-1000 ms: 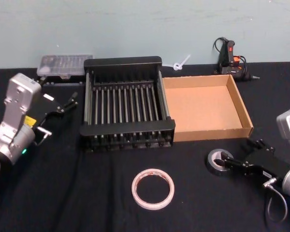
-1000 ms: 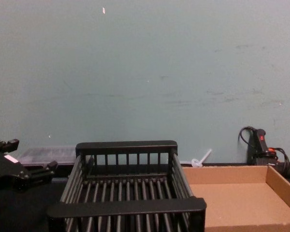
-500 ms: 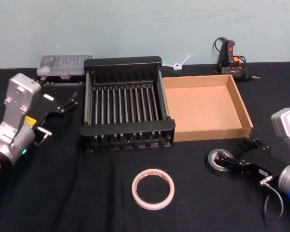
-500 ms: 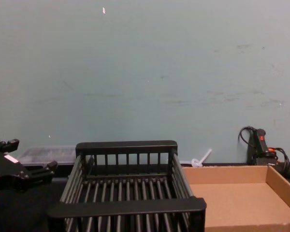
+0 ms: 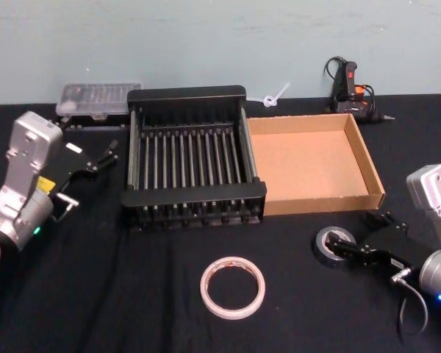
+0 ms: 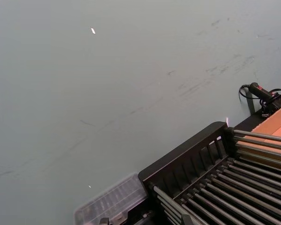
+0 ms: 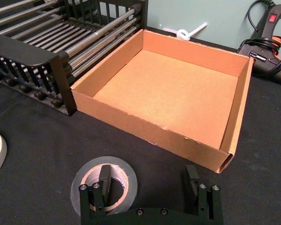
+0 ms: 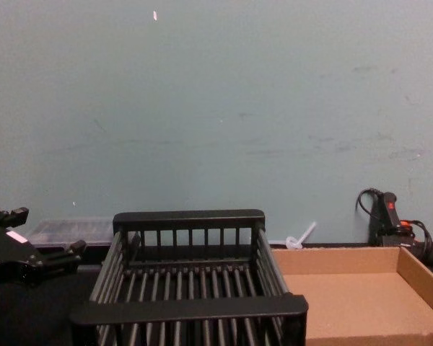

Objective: Pick up the white tape and place it into the black box , Pick up the silver tape and place it into the brown box.

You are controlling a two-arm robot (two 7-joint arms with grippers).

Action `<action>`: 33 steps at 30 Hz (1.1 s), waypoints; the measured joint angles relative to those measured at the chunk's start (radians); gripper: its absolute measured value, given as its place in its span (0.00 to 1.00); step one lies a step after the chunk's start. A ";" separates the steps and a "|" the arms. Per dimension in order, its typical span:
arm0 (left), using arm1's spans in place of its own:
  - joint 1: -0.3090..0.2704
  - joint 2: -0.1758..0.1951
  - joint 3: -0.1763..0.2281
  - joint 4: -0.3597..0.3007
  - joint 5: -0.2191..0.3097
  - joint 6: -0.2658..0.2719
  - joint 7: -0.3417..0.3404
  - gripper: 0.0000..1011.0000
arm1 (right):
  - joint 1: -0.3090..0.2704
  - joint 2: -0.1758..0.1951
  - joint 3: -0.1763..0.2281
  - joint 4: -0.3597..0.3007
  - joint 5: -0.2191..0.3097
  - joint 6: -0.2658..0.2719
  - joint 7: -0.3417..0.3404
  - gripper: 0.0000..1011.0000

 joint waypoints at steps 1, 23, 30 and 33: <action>0.000 0.000 0.000 0.000 0.000 0.000 0.000 0.99 | 0.000 0.000 0.000 0.000 0.000 0.000 0.000 0.99; 0.000 0.000 0.000 0.000 0.000 0.000 0.000 0.99 | -0.001 0.001 0.000 -0.001 0.003 -0.002 -0.001 0.60; 0.000 0.000 0.000 0.000 0.000 0.000 0.000 0.99 | -0.001 0.001 0.000 -0.001 0.004 -0.003 -0.001 0.38; 0.000 0.000 0.000 0.000 0.000 0.000 0.000 0.99 | -0.001 0.001 0.000 -0.001 0.004 -0.003 -0.001 0.28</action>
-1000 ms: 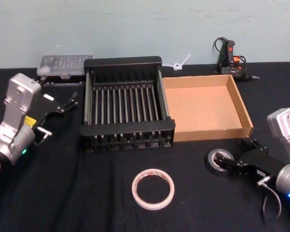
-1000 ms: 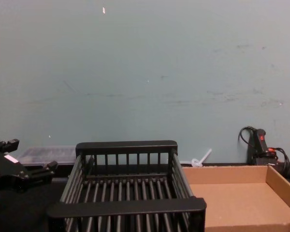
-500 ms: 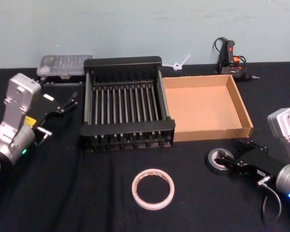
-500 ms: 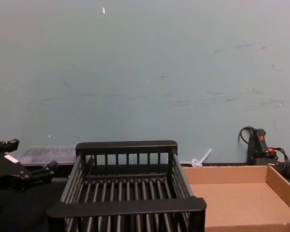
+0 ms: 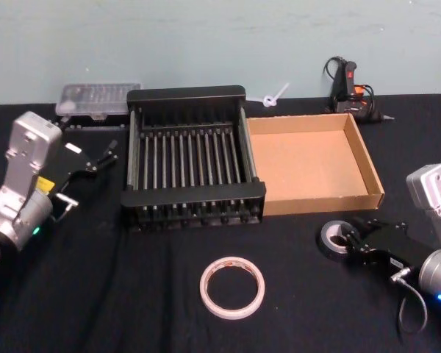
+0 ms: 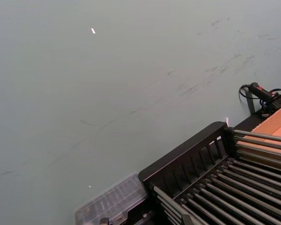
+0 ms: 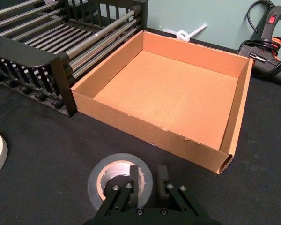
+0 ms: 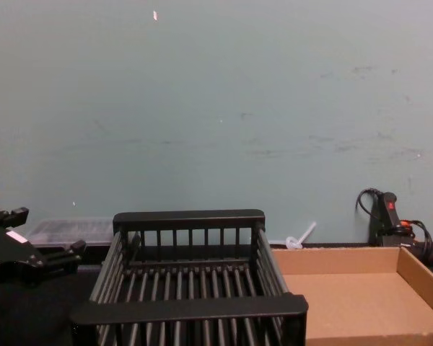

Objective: Pick up the white tape and place it into the black box , Pick up the silver tape and place it into the brown box.

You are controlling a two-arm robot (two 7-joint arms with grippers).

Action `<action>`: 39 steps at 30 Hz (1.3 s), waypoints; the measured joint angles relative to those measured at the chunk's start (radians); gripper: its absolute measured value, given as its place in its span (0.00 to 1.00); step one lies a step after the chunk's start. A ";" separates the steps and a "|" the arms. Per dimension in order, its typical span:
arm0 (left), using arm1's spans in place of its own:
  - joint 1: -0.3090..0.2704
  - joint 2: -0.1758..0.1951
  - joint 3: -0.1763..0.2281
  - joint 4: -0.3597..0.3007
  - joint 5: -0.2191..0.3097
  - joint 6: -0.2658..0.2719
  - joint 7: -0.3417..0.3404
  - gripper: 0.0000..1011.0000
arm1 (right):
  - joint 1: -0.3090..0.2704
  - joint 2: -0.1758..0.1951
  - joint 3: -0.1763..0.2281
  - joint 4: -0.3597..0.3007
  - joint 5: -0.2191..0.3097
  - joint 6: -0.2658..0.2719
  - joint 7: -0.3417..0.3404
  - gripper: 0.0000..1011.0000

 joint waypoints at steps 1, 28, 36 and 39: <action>0.000 0.000 0.000 0.000 0.000 0.000 0.000 0.99 | 0.000 0.000 0.000 0.000 0.000 0.000 0.000 0.24; 0.000 0.000 0.000 0.000 0.000 0.000 0.000 0.99 | -0.020 0.041 0.022 -0.073 0.018 -0.014 0.050 0.14; 0.000 0.000 0.000 0.000 0.000 0.000 0.000 0.99 | -0.009 0.064 0.041 -0.110 0.036 -0.021 0.065 0.14; 0.000 0.000 0.000 0.000 0.000 0.000 0.000 0.99 | 0.009 0.074 0.044 -0.115 0.040 -0.025 0.071 0.14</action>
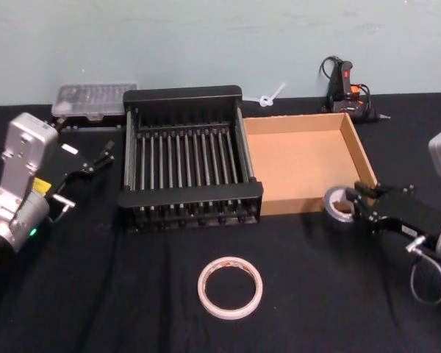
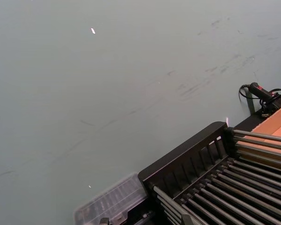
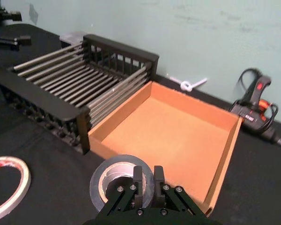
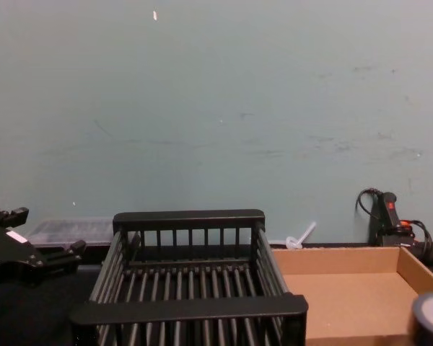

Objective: Pick up the white tape and place it into the black box , Pick up the silver tape and place it into the brown box.

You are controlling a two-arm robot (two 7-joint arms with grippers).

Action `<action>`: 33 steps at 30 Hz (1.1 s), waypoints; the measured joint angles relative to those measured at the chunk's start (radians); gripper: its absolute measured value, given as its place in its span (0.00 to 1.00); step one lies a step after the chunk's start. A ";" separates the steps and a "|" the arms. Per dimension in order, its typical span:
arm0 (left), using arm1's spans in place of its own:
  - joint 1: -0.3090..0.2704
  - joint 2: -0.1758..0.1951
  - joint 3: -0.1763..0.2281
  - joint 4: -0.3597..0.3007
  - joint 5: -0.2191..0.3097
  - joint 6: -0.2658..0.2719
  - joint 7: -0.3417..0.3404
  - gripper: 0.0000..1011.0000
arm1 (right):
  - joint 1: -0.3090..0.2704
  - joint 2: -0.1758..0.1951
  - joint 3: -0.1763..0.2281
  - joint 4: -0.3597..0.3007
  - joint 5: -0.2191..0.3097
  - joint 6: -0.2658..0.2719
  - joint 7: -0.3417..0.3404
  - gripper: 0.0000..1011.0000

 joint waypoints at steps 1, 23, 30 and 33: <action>0.000 0.000 0.000 0.000 0.000 0.000 0.000 0.99 | 0.004 0.002 0.000 0.000 0.000 0.000 0.001 0.14; 0.000 0.000 0.000 0.000 0.000 0.000 0.000 0.99 | 0.263 -0.072 -0.084 0.210 -0.035 0.060 -0.006 0.14; 0.000 0.000 0.000 0.000 0.000 0.000 0.000 0.99 | 0.343 -0.115 -0.114 0.302 -0.052 0.060 -0.004 0.14; 0.000 0.000 0.000 0.000 0.000 0.000 0.000 0.99 | 0.375 -0.132 -0.126 0.340 -0.059 0.055 -0.001 0.14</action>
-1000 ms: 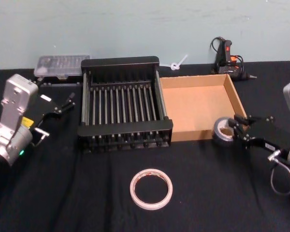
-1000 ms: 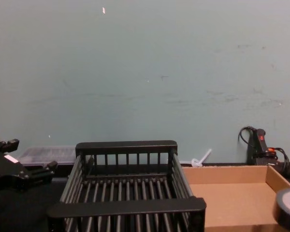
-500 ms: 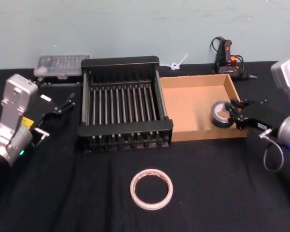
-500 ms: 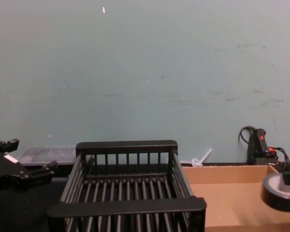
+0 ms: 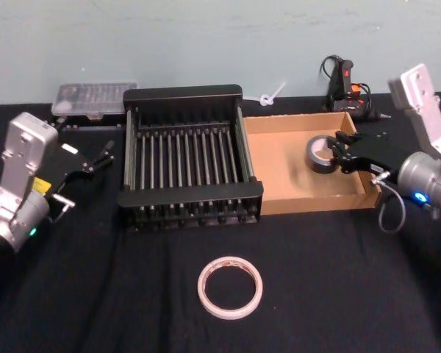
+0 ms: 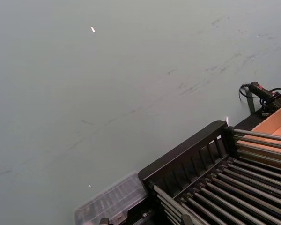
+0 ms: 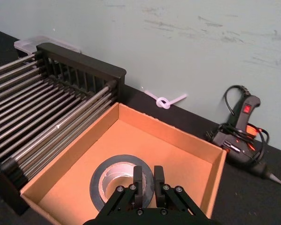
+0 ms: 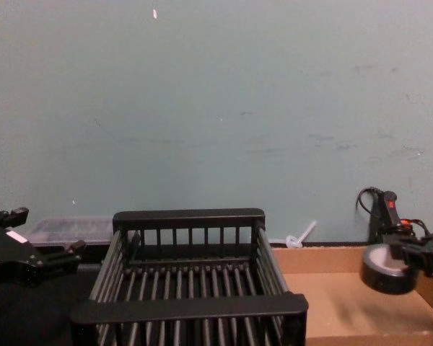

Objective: Pick up the white tape and place it into the black box , Pick up the silver tape and place it into the brown box.

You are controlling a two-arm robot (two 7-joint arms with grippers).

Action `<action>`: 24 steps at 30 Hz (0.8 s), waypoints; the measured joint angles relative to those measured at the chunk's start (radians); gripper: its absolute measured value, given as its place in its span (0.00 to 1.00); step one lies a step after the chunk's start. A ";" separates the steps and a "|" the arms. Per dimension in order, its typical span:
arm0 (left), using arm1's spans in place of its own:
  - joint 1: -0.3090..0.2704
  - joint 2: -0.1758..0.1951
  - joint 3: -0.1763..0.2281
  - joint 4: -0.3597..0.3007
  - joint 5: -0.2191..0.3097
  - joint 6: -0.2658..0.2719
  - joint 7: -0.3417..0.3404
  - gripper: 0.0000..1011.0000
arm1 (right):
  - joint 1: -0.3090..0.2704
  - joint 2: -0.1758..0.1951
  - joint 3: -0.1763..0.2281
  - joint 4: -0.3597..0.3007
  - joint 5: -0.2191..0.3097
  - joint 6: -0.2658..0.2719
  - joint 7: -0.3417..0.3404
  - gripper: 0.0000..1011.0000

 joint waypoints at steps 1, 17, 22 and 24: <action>0.000 0.000 0.000 0.000 0.000 0.000 0.000 0.99 | 0.009 -0.006 -0.004 0.011 -0.002 -0.002 0.001 0.14; 0.000 0.000 0.000 0.000 0.000 0.000 0.000 0.99 | 0.133 -0.094 -0.047 0.198 -0.045 -0.025 0.003 0.14; 0.000 0.000 0.000 0.000 0.000 0.000 0.000 0.99 | 0.142 -0.105 -0.050 0.215 -0.054 -0.024 -0.003 0.14; 0.000 0.000 0.000 0.000 0.000 0.000 0.000 0.99 | 0.144 -0.107 -0.051 0.218 -0.056 -0.022 -0.005 0.14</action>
